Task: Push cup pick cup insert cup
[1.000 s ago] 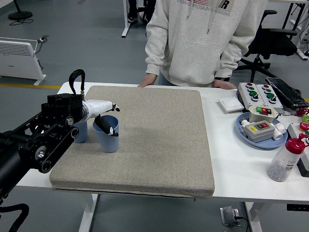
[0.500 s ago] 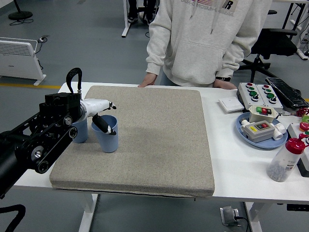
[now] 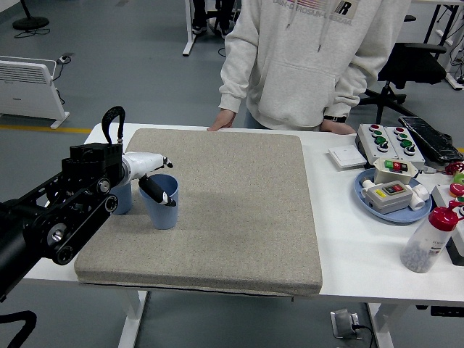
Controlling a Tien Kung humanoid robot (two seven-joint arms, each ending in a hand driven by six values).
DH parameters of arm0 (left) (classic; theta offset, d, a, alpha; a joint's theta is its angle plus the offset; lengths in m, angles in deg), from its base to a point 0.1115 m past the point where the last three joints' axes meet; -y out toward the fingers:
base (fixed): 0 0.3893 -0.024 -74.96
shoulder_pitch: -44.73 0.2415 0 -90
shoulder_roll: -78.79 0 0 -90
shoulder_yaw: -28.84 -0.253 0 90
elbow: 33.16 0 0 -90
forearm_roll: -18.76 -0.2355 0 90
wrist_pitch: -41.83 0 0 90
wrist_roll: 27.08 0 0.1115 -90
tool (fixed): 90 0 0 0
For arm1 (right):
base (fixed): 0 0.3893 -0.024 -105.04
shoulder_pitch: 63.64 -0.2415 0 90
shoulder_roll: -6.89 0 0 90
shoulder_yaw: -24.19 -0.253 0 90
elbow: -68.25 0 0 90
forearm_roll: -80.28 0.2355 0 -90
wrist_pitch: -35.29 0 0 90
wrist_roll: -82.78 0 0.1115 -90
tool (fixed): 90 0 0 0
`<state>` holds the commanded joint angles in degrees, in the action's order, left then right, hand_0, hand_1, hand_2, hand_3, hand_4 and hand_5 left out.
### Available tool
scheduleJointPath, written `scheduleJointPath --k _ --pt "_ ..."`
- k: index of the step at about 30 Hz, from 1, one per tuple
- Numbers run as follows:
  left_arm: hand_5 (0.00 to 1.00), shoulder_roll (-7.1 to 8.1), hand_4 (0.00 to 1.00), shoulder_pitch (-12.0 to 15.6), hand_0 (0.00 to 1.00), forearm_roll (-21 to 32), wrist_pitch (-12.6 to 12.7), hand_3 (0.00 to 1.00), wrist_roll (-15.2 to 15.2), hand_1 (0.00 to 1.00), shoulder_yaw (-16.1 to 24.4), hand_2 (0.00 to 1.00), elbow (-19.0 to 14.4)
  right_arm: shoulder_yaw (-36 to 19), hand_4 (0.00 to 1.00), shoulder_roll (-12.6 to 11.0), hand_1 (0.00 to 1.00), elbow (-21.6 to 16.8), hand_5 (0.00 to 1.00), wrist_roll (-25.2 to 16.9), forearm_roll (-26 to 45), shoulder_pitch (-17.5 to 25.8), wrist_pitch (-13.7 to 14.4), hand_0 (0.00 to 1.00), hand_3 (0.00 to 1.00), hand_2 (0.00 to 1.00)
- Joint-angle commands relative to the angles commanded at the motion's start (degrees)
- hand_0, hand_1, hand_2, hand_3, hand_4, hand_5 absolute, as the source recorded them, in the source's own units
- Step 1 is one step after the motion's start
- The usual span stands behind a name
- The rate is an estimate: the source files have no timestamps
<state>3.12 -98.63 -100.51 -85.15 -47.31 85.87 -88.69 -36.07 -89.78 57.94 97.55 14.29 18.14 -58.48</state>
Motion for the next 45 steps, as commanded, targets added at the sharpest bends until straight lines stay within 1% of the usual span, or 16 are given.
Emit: scheduleJointPath --k 1,6,7,12,13,18,19,24,25,30,31,36,37,42,43,45 --pt "0.381 0.01 0.873 0.03 0.578 -0.24 0.00 0.898 0.06 0.777 -0.09 0.880 0.00 0.02 0.122 0.00 0.662 0.00 0.570 0.00 -0.02 -0.02 -0.01 0.731 0.587 0.665" --pt "0.381 0.05 0.873 0.16 0.578 -1.29 0.00 0.898 -0.03 0.777 -0.25 0.880 0.31 0.07 0.122 0.00 0.662 0.00 0.570 -0.01 0.04 -0.03 -0.01 0.731 0.587 0.665" --pt "0.358 0.07 0.851 0.22 0.491 -1.51 0.00 0.852 -0.01 0.704 -0.28 0.825 0.40 0.07 0.122 0.00 0.662 0.00 0.569 -0.02 0.06 -0.03 0.00 0.731 0.587 0.665" --pt "0.358 0.18 0.851 0.43 0.491 -1.84 0.00 0.852 0.03 0.704 -0.53 0.825 0.22 0.04 0.122 0.02 0.662 0.00 0.569 -0.02 0.07 -0.02 0.02 0.731 0.587 0.665" --pt "0.327 0.18 0.824 0.43 0.409 -1.84 0.00 0.805 0.03 0.647 -0.54 0.759 0.21 0.03 0.122 0.02 0.662 0.00 0.569 -0.02 0.07 -0.02 0.02 0.732 0.587 0.665" --pt "0.327 0.13 0.824 0.45 0.409 -1.90 0.00 0.805 0.03 0.647 -0.73 0.759 0.37 0.16 0.122 0.00 0.662 0.00 0.569 -0.02 0.17 -0.03 0.01 0.732 0.587 0.665" --pt "0.239 0.14 0.744 0.46 0.364 -1.86 0.00 0.739 0.07 0.602 -0.73 0.694 0.41 0.16 0.123 0.00 0.662 0.00 0.569 -0.02 0.20 -0.03 0.01 0.731 0.587 0.665" --pt "0.239 0.19 0.744 0.55 0.364 -1.50 0.00 0.739 0.45 0.602 -0.67 0.694 0.48 0.22 0.123 0.00 0.662 0.00 0.569 -0.04 0.29 -0.02 0.04 0.731 0.587 0.665" --pt "0.207 0.20 0.701 0.55 0.346 -1.33 0.00 0.661 0.45 0.580 -0.65 0.646 0.47 0.23 0.123 0.00 0.662 0.00 0.569 -0.05 0.31 -0.02 0.04 0.731 0.587 0.665" --pt "0.207 0.30 0.701 0.58 0.346 -0.62 0.00 0.661 0.77 0.580 -0.43 0.646 0.19 0.30 0.123 -0.01 0.662 0.00 0.569 -0.10 0.43 -0.05 0.07 0.731 0.587 0.665" --pt "0.195 0.32 0.689 0.58 0.346 -0.50 0.00 0.638 0.77 0.568 -0.41 0.624 0.15 0.31 0.123 -0.01 0.662 0.00 0.570 -0.10 0.44 -0.05 0.07 0.731 0.587 0.665" --pt "0.195 0.37 0.689 0.55 0.346 0.51 0.00 0.638 1.24 0.568 -0.14 0.624 -0.07 0.39 0.123 -0.02 0.662 0.00 0.570 -0.10 0.55 -0.06 0.08 0.731 0.587 0.665" --pt "0.209 0.37 0.690 0.54 0.336 0.59 0.00 0.598 1.37 0.552 -0.10 0.569 -0.11 0.39 0.122 -0.03 0.662 0.00 0.568 -0.10 0.55 -0.06 0.08 0.731 0.587 0.665" --pt "0.209 0.44 0.690 0.56 0.336 1.41 0.00 0.598 2.05 0.552 0.06 0.569 -0.27 0.35 0.122 -0.06 0.662 0.00 0.568 -0.11 0.52 -0.07 0.09 0.731 0.587 0.665" --pt "0.195 0.47 0.681 0.57 0.343 1.53 0.00 0.546 1.98 0.544 0.12 0.538 -0.37 0.35 0.122 -0.06 0.662 0.00 0.566 -0.11 0.54 -0.07 0.10 0.731 0.587 0.665" --pt "0.195 0.68 0.681 0.57 0.343 1.92 0.00 0.546 1.72 0.544 0.34 0.538 -0.96 0.32 0.122 -0.05 0.662 0.00 0.566 -0.12 0.56 -0.06 0.12 0.731 0.587 0.665"
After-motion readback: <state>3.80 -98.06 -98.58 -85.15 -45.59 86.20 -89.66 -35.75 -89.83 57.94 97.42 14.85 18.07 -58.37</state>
